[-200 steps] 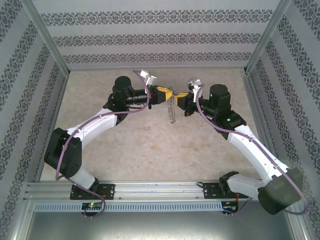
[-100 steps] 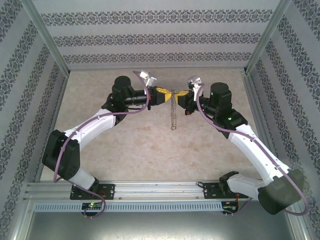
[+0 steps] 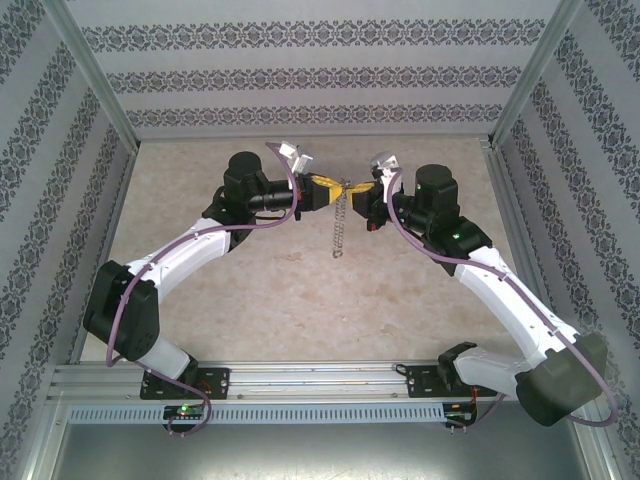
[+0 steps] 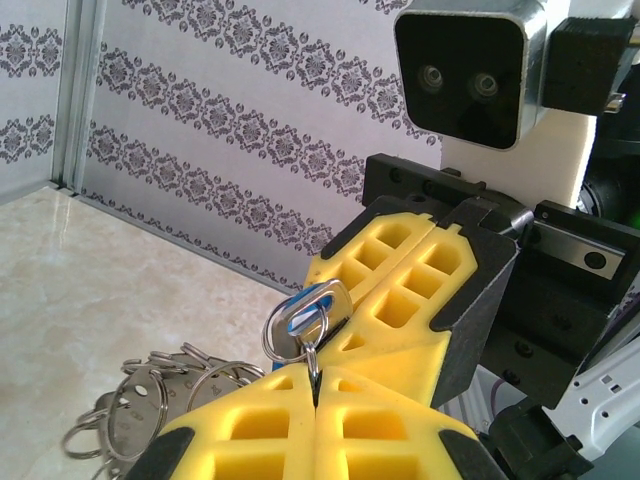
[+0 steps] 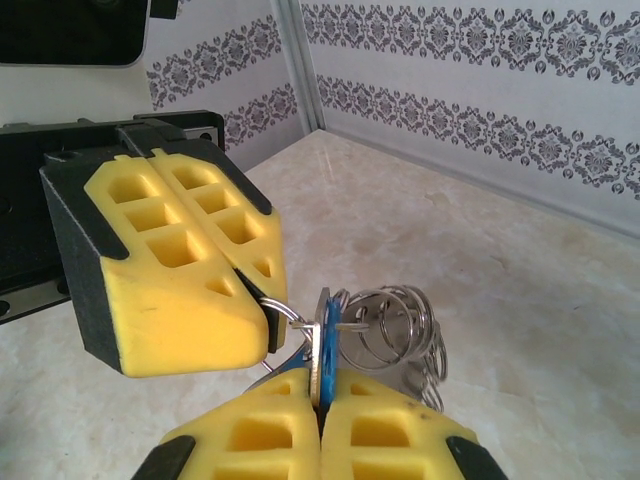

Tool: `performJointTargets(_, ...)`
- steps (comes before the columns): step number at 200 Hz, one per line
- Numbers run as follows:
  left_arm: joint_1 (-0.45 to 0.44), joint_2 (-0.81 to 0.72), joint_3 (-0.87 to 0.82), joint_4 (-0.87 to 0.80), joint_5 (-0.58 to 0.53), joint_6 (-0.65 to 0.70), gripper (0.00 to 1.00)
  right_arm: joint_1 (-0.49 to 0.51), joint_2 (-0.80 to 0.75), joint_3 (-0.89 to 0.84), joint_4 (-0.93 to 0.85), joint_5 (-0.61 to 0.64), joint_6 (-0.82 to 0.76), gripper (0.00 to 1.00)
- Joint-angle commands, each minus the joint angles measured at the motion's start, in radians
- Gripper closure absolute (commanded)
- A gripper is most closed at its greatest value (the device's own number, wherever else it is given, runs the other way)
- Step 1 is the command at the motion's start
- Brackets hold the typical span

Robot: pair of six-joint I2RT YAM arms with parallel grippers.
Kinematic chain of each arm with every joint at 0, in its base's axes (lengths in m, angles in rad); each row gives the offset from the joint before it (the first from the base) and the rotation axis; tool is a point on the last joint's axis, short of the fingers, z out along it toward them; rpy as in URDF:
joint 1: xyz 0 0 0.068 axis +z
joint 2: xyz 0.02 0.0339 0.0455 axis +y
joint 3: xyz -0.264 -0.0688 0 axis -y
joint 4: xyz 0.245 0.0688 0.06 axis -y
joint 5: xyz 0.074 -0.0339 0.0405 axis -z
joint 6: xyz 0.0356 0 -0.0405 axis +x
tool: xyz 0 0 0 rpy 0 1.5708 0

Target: Put the keys on the keyring

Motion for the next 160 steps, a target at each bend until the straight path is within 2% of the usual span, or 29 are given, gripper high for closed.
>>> performJointTargets(1, -0.004, -0.025, 0.033, 0.020, 0.004, 0.016, 1.00, 0.021, -0.008, 0.026, -0.012, 0.013, -0.031, 1.00)
performJointTargets(60, -0.005, -0.028, 0.047, -0.015, 0.003, 0.037, 1.00, -0.015, -0.048, -0.001, -0.031, 0.066, -0.036, 1.00)
performJointTargets(160, -0.005, -0.026, 0.058, -0.027, 0.008, 0.045, 1.00, -0.016, -0.029, 0.011, -0.026, 0.043, -0.026, 1.00)
